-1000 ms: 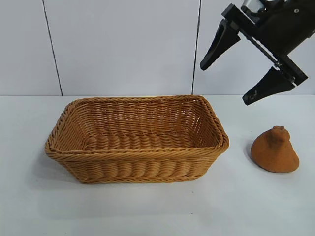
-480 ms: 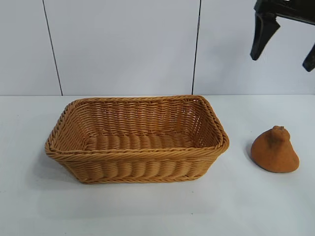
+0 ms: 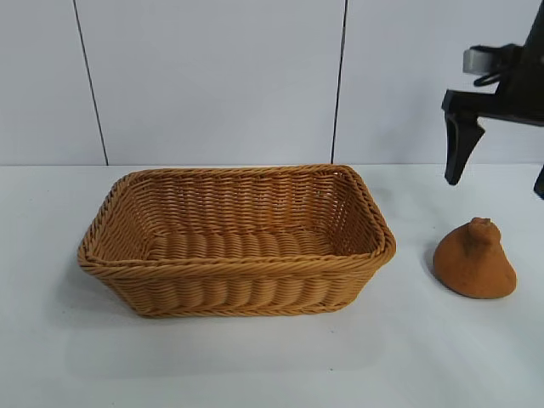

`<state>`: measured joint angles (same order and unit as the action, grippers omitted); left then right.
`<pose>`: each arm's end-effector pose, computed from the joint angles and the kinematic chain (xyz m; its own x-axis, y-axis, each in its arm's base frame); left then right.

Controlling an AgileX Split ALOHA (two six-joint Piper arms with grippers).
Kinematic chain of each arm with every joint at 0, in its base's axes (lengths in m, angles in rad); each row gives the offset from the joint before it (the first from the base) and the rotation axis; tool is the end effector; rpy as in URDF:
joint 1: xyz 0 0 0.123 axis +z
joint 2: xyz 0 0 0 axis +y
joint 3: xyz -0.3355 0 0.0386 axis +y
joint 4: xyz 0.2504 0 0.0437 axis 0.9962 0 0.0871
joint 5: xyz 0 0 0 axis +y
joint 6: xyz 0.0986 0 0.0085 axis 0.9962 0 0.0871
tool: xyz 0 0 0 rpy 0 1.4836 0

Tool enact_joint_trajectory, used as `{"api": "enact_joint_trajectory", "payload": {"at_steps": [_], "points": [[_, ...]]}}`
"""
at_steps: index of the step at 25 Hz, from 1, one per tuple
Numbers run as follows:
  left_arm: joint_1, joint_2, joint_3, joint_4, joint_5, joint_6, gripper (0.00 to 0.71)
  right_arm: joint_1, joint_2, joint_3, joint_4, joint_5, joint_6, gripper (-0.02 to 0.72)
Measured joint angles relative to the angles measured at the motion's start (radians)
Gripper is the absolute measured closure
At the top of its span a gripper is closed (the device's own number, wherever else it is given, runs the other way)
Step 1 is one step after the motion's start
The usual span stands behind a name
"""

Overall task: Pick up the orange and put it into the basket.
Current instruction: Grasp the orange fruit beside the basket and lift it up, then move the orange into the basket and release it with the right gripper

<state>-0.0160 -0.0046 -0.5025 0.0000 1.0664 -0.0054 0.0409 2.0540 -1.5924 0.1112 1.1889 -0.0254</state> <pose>-0.0499 0.0008 0.2748 -0.4548 0.0019 -0.8906 0.0135 0.9999 -0.0048 0.4338 0.0280 0.2313 -0.9997 -0.0248 -0.0080 -0.0255 0.9943 0.1031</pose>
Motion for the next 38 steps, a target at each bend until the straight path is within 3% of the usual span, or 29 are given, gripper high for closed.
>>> {"api": "enact_joint_trajectory", "payload": {"at_steps": [8, 10, 13, 15, 16, 24, 38], "points": [[0.000, 0.000, 0.000, 0.000, 0.000, 0.000, 0.098, 0.000, 0.147, 0.000, 0.005, -0.019, 0.000, 0.010], [0.000, 0.000, 0.000, 0.000, 0.000, 0.000, 0.098, 0.000, 0.156, 0.000, 0.006, -0.024, 0.000, 0.064], [0.000, 0.000, 0.000, 0.000, 0.000, 0.000, 0.098, 0.000, 0.156, 0.000, 0.007, -0.026, 0.000, 0.282], [0.000, 0.000, 0.000, 0.000, 0.000, 0.000, 0.098, 0.000, 0.156, 0.000, 0.009, -0.026, 0.000, 0.498], [0.000, 0.000, 0.000, 0.000, 0.000, 0.000, 0.098, 0.000, 0.156, 0.000, 0.017, -0.018, 0.000, 0.664], [0.000, 0.000, 0.000, 0.000, 0.000, 0.000, 0.098, 0.000, 0.122, -0.046, 0.032, 0.028, -0.002, 0.675], [0.000, 0.000, 0.000, 0.000, 0.000, 0.000, 0.098, 0.002, -0.128, -0.225, 0.083, 0.031, -0.003, 0.675]]}}
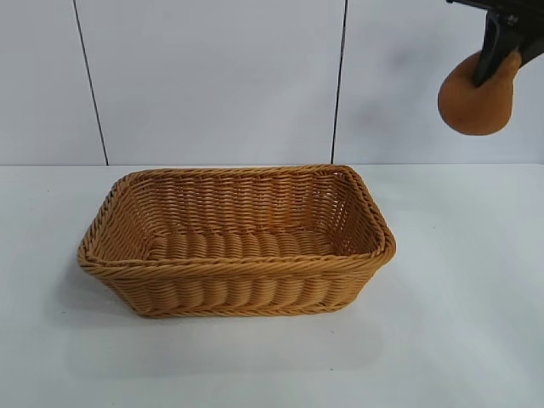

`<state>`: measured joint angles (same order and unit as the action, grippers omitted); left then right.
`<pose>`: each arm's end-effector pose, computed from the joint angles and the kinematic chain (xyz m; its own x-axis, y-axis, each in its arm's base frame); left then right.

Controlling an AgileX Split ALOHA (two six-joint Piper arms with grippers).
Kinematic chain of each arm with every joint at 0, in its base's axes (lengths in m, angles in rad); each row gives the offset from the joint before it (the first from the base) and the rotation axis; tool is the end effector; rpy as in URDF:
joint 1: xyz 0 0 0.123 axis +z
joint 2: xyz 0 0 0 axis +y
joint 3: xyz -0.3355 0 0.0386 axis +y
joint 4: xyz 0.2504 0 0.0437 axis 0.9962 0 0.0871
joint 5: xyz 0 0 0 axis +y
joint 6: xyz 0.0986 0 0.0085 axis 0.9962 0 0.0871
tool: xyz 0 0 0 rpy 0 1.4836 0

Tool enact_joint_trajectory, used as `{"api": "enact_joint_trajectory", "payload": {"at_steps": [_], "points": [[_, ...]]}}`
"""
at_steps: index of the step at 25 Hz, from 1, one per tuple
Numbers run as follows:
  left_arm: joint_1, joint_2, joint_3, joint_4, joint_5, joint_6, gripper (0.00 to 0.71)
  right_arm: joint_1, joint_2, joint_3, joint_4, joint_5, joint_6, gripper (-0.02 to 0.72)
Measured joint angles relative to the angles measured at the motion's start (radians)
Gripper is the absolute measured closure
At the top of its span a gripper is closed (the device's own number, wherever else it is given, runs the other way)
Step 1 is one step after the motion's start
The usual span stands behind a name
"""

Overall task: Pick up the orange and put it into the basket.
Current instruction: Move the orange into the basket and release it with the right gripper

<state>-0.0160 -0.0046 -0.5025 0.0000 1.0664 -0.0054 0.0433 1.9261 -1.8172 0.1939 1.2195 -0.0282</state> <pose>-0.0499 0.0008 0.2748 -0.4548 0.0019 -0.8906 0.0135 0.9999 -0.0048 0.4373 0.0369 0.3484 -0.9466 -0.0024 -0.3225 -0.0650 0.9808 0.1836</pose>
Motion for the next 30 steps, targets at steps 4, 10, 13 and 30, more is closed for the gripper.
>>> {"api": "enact_joint_trajectory", "payload": {"at_steps": [4, 10, 13, 30], "points": [[0.000, 0.000, 0.000, 0.000, 0.000, 0.000, 0.098, 0.049, -0.001, 0.000, 0.025, 0.003, 0.000, 0.675], [0.000, 0.000, 0.000, 0.000, 0.000, 0.000, 0.098, 0.278, 0.000, 0.000, 0.048, -0.055, 0.005, 0.675], [0.000, 0.000, 0.000, 0.000, 0.000, 0.000, 0.098, 0.402, 0.016, 0.000, 0.054, -0.104, 0.010, 0.675], [0.000, 0.000, 0.000, 0.000, 0.000, 0.000, 0.098, 0.559, 0.334, 0.003, -0.009, -0.236, 0.042, 0.665]]}}
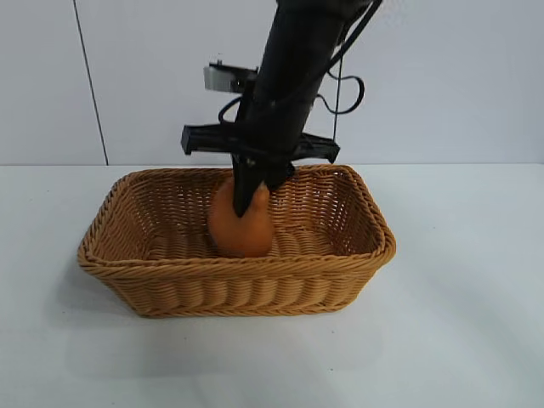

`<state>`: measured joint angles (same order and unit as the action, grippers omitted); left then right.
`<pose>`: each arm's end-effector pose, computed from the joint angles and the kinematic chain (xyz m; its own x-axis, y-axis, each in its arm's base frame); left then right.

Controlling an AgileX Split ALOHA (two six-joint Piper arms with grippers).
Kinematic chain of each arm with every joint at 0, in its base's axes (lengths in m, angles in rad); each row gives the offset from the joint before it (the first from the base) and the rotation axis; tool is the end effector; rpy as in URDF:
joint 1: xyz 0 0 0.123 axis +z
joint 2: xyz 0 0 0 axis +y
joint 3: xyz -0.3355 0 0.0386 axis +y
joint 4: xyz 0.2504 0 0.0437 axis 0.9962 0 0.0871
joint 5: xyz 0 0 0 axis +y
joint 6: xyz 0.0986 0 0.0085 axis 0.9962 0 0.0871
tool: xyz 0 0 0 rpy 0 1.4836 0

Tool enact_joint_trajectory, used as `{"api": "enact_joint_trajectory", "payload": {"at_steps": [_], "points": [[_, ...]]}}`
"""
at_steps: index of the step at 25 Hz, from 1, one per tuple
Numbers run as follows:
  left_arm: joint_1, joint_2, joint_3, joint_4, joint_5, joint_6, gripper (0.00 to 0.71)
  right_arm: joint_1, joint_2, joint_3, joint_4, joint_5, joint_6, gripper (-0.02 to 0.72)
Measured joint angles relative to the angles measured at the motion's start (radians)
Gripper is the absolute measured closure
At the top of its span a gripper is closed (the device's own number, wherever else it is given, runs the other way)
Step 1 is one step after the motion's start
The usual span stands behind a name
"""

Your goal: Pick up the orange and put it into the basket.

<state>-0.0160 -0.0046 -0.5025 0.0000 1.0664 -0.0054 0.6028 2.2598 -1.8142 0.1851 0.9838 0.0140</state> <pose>-0.0499 0.0008 0.2748 -0.4548 0.0019 -0.8906 0.0135 0.9999 -0.0048 0.4121 0.3020 0.1938 -0.8644 -0.4545 -0.2153 -0.4920 0.8527 0.1754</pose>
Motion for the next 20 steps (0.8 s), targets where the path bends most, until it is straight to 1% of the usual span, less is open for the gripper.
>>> {"api": "enact_joint_trajectory", "payload": {"at_steps": [1, 3, 4, 6, 8, 10, 13, 14, 16, 17, 18, 20], "points": [[0.000, 0.000, 0.000, 0.000, 0.000, 0.000, 0.098, 0.000, 0.004, 0.000, 0.000, 0.001, 0.000, 0.636], [0.000, 0.000, 0.000, 0.000, 0.000, 0.000, 0.098, 0.000, 0.003, 0.000, 0.003, 0.007, 0.000, 0.501], [0.000, 0.000, 0.000, 0.000, 0.000, 0.000, 0.098, 0.000, -0.005, 0.000, 0.005, 0.013, 0.000, 0.374], [0.000, 0.000, 0.000, 0.000, 0.000, 0.000, 0.098, 0.000, -0.020, -0.001, 0.004, 0.029, 0.000, 0.172], [0.000, 0.000, 0.000, 0.000, 0.000, 0.000, 0.098, 0.000, -0.042, -0.014, -0.009, 0.059, 0.000, 0.067], [0.000, 0.000, 0.000, 0.000, 0.000, 0.000, 0.098, 0.000, -0.062, -0.052, -0.036, 0.103, 0.002, 0.034], [0.000, 0.000, 0.000, 0.000, 0.000, 0.000, 0.098, 0.000, -0.083, -0.163, -0.131, 0.202, 0.017, 0.017], [0.000, 0.000, 0.000, 0.000, 0.000, 0.000, 0.098, 0.000, -0.083, -0.163, -0.131, 0.202, 0.017, 0.017], [0.000, 0.000, 0.000, 0.000, 0.000, 0.000, 0.098, 0.000, -0.097, -0.220, -0.204, 0.220, 0.048, 0.012], [0.000, 0.000, 0.000, 0.000, 0.000, 0.000, 0.098, -0.001, -0.105, -0.245, -0.220, 0.221, 0.062, 0.010], [0.000, 0.000, 0.000, 0.000, 0.000, 0.000, 0.098, -0.003, -0.111, -0.266, -0.232, 0.221, 0.076, 0.010], [0.000, 0.000, 0.000, 0.000, 0.000, 0.000, 0.098, -0.016, -0.121, -0.289, -0.235, 0.221, 0.088, 0.010]]}}
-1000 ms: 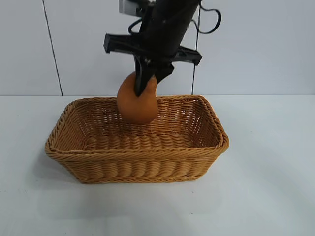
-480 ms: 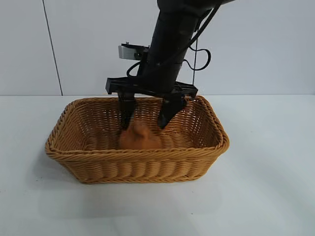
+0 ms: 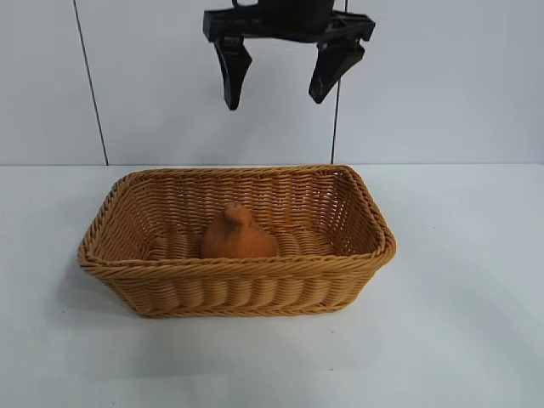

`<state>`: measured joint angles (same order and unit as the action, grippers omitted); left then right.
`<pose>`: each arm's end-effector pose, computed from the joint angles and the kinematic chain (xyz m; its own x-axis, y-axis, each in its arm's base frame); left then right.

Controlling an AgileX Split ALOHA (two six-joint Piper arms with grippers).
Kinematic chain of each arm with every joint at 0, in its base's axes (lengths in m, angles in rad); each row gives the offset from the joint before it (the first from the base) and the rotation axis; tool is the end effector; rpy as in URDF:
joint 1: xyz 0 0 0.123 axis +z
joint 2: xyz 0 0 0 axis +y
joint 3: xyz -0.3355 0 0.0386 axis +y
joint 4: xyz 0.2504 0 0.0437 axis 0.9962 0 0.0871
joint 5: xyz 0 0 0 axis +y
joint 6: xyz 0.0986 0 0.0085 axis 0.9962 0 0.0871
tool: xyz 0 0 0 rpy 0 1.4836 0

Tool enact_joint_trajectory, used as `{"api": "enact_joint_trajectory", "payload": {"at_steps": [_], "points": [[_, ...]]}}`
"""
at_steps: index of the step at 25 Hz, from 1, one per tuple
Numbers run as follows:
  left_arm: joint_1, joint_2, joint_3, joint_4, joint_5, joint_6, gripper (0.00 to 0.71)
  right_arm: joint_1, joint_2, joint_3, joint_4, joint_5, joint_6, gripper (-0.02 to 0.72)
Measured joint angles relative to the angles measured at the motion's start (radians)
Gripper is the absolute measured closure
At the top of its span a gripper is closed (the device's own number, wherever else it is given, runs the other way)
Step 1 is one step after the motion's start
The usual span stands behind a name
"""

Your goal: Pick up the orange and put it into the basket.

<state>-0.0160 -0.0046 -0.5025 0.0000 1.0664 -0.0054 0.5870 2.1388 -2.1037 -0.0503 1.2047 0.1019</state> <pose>-0.0499 0.0008 0.2748 -0.4548 0.0019 -0.8906 0.0135 0.9999 -0.0048 0.4229 0.2758 0.3296 -0.8031 -0.4337 -0.4087 -0.4717 0.8817 -0.0087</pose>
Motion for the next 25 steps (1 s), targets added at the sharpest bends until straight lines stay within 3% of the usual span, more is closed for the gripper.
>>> {"api": "enact_joint_trajectory", "payload": {"at_steps": [5, 12, 16, 20, 25], "points": [[0.000, 0.000, 0.000, 0.000, 0.000, 0.000, 0.098, -0.119, -0.001, -0.010, -0.003, 0.008, -0.008, 0.010], [0.000, 0.000, 0.000, 0.000, 0.000, 0.000, 0.098, -0.379, -0.001, -0.010, -0.068, 0.008, -0.017, 0.010], [0.000, 0.000, 0.000, 0.000, 0.000, 0.000, 0.098, -0.494, -0.001, -0.010, -0.058, 0.008, -0.016, 0.010], [0.000, 0.000, 0.000, 0.000, 0.000, 0.000, 0.098, -0.533, -0.011, 0.022, -0.016, 0.007, -0.020, 0.010], [0.000, 0.000, 0.000, 0.000, 0.000, 0.000, 0.098, -0.531, -0.116, 0.208, -0.010, 0.006, -0.043, 0.010]]}}
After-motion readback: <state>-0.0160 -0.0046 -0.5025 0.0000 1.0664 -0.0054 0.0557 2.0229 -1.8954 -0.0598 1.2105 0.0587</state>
